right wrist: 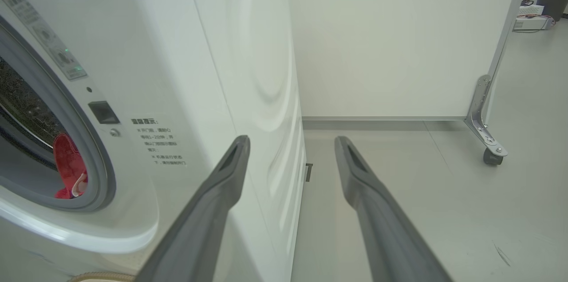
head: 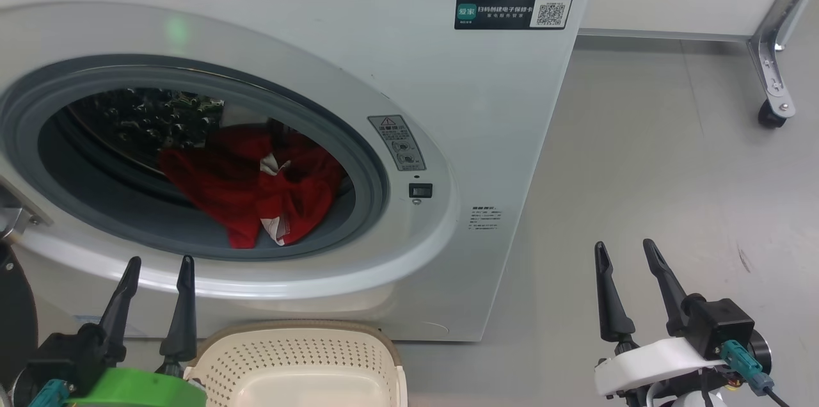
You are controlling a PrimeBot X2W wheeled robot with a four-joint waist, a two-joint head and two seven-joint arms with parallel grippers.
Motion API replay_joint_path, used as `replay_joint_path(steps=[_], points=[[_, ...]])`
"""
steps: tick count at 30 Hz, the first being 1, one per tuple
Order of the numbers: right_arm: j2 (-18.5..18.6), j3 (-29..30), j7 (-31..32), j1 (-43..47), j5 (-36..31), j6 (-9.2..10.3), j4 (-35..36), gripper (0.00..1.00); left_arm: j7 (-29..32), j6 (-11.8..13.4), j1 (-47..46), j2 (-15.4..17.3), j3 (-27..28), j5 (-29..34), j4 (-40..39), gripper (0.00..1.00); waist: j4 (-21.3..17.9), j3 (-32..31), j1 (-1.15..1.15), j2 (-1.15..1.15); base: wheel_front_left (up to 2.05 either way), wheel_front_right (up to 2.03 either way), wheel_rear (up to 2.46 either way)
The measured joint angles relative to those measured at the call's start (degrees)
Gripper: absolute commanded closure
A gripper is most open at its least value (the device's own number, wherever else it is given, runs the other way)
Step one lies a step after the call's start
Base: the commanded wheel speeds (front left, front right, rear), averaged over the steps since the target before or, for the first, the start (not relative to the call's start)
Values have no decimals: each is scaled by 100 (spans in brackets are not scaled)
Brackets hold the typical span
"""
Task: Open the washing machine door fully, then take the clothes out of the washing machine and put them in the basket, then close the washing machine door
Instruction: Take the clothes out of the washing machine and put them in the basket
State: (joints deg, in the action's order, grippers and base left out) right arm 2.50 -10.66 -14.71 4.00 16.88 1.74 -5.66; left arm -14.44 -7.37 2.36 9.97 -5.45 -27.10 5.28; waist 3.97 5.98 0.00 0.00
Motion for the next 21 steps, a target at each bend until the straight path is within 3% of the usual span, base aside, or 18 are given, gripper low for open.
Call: replay_joint_path(steps=[21], points=[[0, -21, 0, -1, 31, 45, 7, 0, 0, 0, -1, 51, -13, -62, -7, 0, 2, 80, 0, 0, 27, -27, 0]])
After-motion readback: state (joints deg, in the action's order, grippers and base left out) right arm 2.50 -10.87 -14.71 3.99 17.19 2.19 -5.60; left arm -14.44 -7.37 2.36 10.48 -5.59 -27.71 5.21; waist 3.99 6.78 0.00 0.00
